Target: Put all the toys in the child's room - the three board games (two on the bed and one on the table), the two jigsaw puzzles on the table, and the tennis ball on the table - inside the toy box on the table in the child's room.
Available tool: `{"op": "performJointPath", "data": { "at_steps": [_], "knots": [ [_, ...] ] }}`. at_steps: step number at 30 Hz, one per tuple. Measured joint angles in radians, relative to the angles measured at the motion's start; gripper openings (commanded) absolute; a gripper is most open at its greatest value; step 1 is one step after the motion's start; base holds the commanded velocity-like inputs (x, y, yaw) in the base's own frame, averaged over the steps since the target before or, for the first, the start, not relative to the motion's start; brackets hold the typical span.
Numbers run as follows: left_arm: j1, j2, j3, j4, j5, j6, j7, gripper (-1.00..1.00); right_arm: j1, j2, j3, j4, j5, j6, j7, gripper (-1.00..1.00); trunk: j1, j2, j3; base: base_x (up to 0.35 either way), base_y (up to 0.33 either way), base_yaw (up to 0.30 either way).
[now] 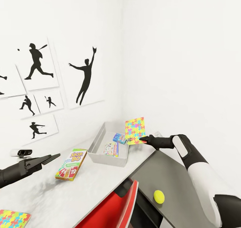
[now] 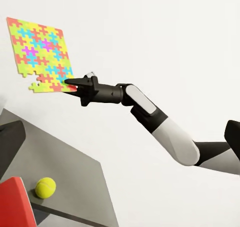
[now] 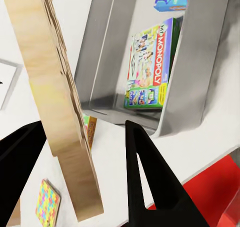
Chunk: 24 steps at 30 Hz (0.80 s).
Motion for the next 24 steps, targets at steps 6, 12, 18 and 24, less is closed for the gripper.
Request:
{"op": "performJointPath", "data": {
  "at_steps": [6, 12, 18, 24],
  "knots": [
    [0.0, 0.0, 0.0, 0.0, 0.0, 0.0, 0.0, 1.0, 0.0, 0.002, 0.0, 0.0, 0.0, 0.002, -0.001, -1.0, 0.0, 0.0, 0.0, 0.0, 0.0, 0.0],
    [0.0, 0.0, 0.001, 0.0, 0.0, 0.0, 0.0, 1.0, 0.0, 0.004, 0.0, -0.001, 0.0, 0.0, -0.002, -1.0, 0.0, 0.0, 0.0, 0.0, 0.0, 0.0],
    [0.0, 0.0, 0.001, 0.0, 0.0, 0.0, 0.0, 1.0, 0.0, 0.004, -0.001, -0.001, 0.001, 0.0, -0.004, -1.0, 0.0, 0.0, -0.003, 0.0, 0.0, 0.0],
    [0.0, 0.0, 0.001, 0.0, 0.0, 0.0, 0.0, 1.0, -0.013, 0.014, -0.002, 0.018, -0.001, -0.002, -0.011, -1.0, 0.0, 0.0, -0.012, 0.0, 0.0, 0.0]
  ]
}}
